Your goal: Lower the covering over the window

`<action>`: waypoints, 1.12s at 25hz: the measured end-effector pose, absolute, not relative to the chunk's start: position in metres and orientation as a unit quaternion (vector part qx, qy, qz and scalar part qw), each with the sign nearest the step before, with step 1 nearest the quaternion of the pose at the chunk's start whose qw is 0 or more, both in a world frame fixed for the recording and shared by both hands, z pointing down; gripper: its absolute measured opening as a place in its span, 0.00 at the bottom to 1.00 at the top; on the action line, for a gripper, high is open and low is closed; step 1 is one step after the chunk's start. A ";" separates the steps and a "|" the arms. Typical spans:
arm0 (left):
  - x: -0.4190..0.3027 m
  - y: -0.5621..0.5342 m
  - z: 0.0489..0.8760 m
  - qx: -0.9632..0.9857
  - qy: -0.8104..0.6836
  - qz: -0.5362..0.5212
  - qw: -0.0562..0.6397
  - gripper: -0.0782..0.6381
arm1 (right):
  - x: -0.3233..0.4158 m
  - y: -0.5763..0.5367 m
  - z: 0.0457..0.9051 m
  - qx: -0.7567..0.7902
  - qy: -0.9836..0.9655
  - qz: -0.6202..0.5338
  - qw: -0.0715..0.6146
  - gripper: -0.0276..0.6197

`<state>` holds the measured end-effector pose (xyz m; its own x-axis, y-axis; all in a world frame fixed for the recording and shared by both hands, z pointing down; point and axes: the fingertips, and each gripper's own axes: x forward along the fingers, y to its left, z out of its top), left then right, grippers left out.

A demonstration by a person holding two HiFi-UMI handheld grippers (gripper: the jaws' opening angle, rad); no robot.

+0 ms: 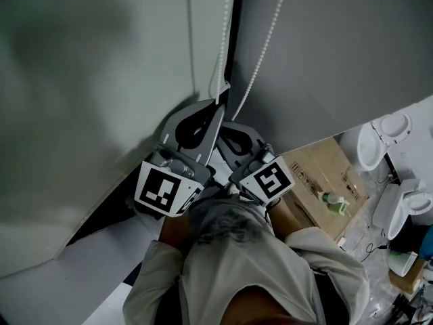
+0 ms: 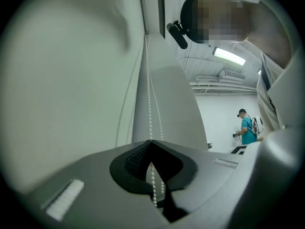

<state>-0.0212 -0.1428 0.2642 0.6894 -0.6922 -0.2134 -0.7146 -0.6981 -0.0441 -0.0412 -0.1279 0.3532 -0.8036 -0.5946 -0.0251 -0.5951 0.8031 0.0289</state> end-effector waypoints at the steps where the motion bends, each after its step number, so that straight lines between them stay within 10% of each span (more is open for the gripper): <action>1: -0.021 -0.144 0.270 -0.917 0.384 0.089 0.057 0.12 | -0.041 -0.129 0.359 -0.312 0.950 0.012 0.005 0.07; 28: -0.026 -0.150 0.321 -0.907 0.415 0.062 0.036 0.13 | -0.034 -0.138 0.413 -0.336 0.941 -0.034 -0.028 0.07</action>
